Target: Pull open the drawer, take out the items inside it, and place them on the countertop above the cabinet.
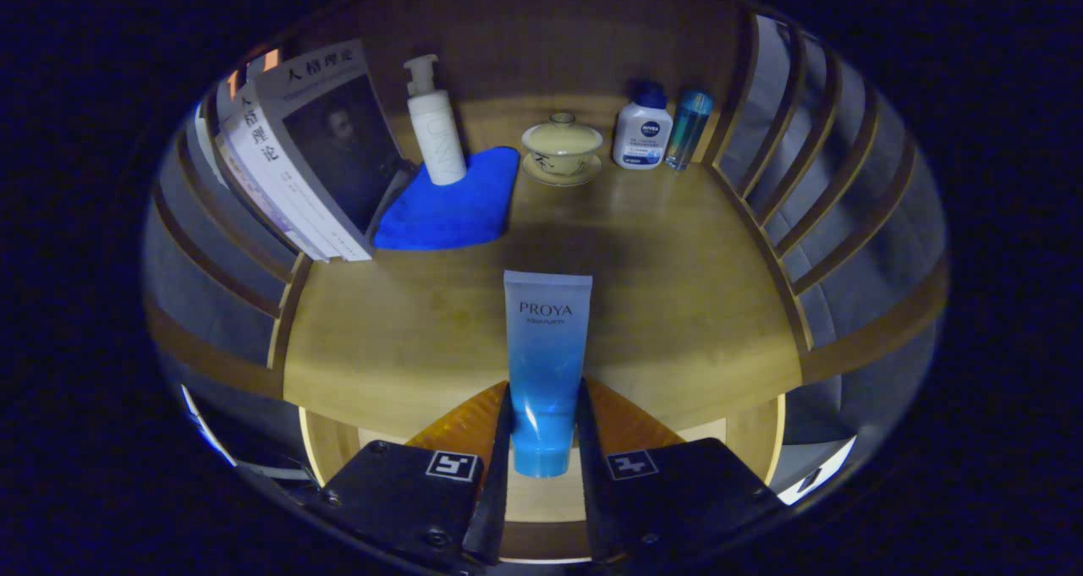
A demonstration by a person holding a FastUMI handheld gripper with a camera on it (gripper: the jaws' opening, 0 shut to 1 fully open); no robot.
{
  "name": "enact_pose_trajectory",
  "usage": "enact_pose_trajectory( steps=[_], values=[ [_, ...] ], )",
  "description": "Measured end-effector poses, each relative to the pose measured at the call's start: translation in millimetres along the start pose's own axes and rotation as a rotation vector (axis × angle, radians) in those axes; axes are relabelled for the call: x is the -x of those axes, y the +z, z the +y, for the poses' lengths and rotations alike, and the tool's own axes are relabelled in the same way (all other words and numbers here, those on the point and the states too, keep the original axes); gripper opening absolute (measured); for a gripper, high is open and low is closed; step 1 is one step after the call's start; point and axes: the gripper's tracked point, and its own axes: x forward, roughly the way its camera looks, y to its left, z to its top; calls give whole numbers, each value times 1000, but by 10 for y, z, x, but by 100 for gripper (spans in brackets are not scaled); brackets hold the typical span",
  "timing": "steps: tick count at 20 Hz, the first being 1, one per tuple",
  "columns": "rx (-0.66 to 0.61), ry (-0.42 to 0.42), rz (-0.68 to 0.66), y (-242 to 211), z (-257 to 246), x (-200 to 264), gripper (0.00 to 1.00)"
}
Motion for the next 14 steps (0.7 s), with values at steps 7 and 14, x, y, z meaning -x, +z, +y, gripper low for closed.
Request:
enact_pose_trajectory(
  steps=[7, 14],
  values=[
    [17, -35, 35, 48, 54, -245, 41],
    [29, -37, 66, 20, 77, -320, 42]
  ],
)
